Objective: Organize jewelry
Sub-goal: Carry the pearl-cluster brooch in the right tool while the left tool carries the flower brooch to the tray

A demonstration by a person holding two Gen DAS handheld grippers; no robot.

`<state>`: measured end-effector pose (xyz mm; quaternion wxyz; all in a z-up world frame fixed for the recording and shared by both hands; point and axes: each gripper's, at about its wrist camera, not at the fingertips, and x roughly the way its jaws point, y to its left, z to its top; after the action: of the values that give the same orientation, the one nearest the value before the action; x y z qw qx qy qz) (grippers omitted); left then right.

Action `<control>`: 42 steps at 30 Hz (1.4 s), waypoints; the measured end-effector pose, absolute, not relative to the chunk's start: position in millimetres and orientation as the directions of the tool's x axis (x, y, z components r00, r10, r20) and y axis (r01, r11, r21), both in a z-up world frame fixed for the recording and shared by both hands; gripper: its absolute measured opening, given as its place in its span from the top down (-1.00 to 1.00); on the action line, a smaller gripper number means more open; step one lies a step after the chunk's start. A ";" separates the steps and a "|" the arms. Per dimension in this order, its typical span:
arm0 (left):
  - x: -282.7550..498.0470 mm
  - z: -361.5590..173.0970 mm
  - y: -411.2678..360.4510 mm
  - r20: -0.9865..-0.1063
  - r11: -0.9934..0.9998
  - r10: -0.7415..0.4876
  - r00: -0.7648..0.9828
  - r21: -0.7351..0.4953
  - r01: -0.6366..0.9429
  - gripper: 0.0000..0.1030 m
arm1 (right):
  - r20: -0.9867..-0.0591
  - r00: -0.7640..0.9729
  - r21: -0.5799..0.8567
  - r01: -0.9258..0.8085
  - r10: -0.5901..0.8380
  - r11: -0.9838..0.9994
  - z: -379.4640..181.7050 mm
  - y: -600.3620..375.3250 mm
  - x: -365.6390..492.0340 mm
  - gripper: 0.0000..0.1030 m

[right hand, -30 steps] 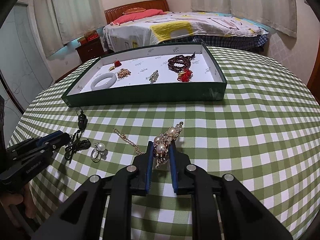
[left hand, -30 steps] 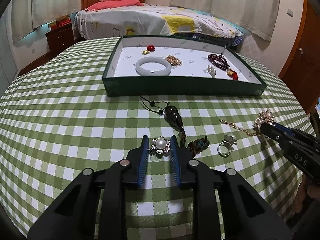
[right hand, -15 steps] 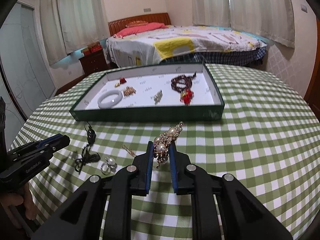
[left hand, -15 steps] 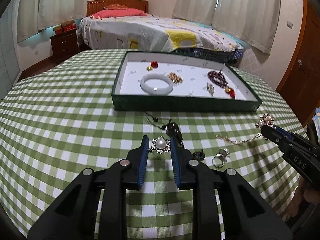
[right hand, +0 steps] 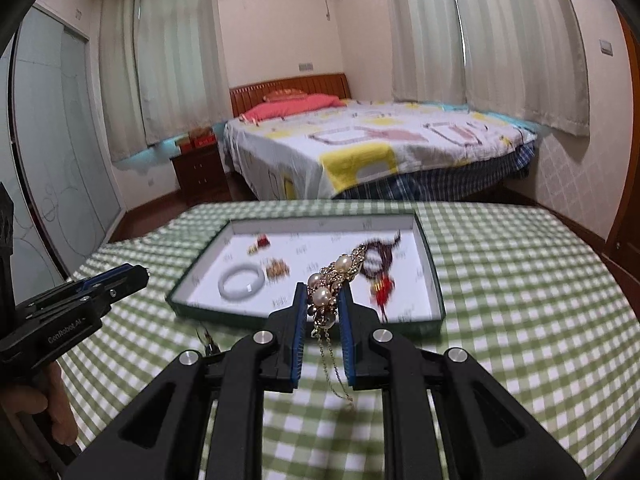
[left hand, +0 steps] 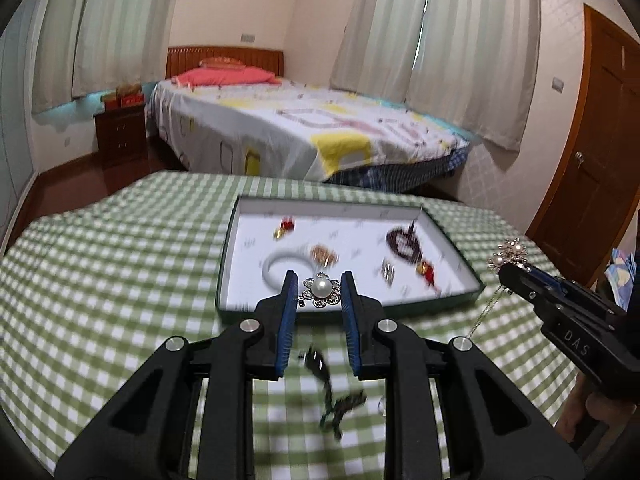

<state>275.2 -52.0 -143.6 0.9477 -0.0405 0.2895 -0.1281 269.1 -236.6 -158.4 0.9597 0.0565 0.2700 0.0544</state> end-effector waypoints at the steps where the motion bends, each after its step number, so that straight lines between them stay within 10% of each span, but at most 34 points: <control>1: 278.6 -137.3 -53.3 -0.524 0.963 -0.268 0.808 -0.148 0.223 0.58 | -0.499 0.855 0.139 -0.080 0.139 0.987 -153.0 -236.3 272.8 0.69; 20: 384.4 -117.5 -75.5 -0.425 0.971 -0.240 0.873 -0.105 0.216 0.58 | -0.327 0.926 0.112 -0.158 0.186 0.981 -127.0 -222.7 366.9 0.68; 38: 462.5 -202.6 -82.7 -0.619 0.982 -0.183 0.763 -0.084 0.167 0.57 | -0.543 0.822 0.137 -0.118 0.175 0.983 -211.8 -215.9 437.7 0.68; 42: 465.6 -209.1 -82.1 -0.634 0.985 -0.163 0.756 -0.066 0.157 0.25 | -0.583 0.796 0.125 -0.109 0.162 0.986 -221.5 -212.5 440.7 0.67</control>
<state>465.6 -82.1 -209.1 0.9371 -0.0045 0.3385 -0.0856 440.7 -212.5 -221.5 0.9466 0.0422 0.3114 0.0715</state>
